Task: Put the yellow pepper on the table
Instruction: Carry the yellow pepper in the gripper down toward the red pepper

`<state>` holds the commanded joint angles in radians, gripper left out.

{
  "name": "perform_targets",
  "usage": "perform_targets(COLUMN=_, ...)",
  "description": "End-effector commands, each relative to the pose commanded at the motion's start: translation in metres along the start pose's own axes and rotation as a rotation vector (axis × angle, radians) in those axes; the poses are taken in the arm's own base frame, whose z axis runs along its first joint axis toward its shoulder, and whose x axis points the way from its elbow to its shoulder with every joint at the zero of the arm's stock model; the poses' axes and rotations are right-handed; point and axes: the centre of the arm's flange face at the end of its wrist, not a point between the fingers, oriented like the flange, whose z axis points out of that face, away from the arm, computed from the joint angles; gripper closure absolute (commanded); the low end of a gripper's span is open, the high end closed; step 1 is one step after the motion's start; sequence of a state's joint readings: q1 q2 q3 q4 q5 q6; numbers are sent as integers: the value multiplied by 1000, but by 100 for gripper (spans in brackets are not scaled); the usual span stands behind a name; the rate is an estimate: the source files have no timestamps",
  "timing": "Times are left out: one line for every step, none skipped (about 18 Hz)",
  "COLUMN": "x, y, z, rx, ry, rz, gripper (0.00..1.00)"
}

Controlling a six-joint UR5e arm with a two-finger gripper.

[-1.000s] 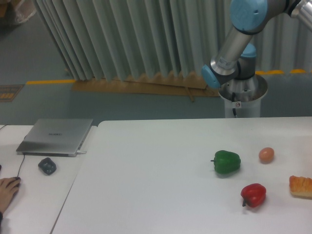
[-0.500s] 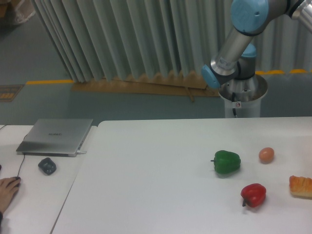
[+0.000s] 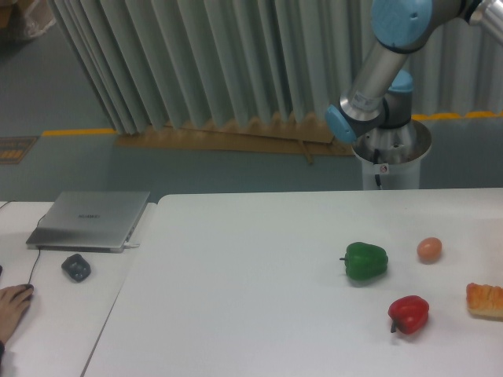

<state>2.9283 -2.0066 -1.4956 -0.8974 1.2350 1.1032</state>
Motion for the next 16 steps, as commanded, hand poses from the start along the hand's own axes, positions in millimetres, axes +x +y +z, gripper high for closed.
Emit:
perform_targets(x=4, y=-5, z=-9, rx=15, ry=-4, rz=-22, gripper=58)
perform_targets(x=8, y=-13, z=-21, rx=30, ry=-13, rz=-49, gripper=58)
perform_targets(x=17, y=-22, z=-31, rx=41, ry=-20, rz=-83, gripper=58)
perform_targets(x=28, y=-30, z=-39, rx=54, ry=-19, rz=-119, gripper=58)
perform_targets(x=45, y=-44, z=-53, rx=75, ry=-20, rz=-150, gripper=58)
perform_targets(x=58, y=-55, z=-59, rx=82, ry=-17, rz=-161, gripper=58)
perform_targets(x=73, y=-66, z=-65, rx=85, ry=-15, rz=-156, gripper=58)
perform_targets(x=103, y=-83, z=-73, rx=85, ry=-5, rz=-131, gripper=58)
perform_targets(x=135, y=-93, z=-70, rx=49, ry=-4, rz=-108, gripper=58)
perform_targets(x=161, y=-104, z=-64, rx=10, ry=-12, rz=-84, gripper=58)
perform_targets(x=187, y=-119, z=-57, rx=-32, ry=-30, rz=-47, gripper=58)
perform_targets(x=213, y=-130, z=-49, rx=-80, ry=-52, rz=-12, gripper=58)
perform_targets(x=238, y=-140, z=-33, rx=-152, ry=-88, rz=18, gripper=58)
perform_targets(x=256, y=-147, z=-15, rx=-194, ry=-99, rz=34, gripper=58)
perform_targets(x=274, y=-154, z=-1, rx=-227, ry=-108, rz=64, gripper=58)
perform_targets(x=290, y=-157, z=21, rx=-280, ry=-122, rz=103, gripper=58)
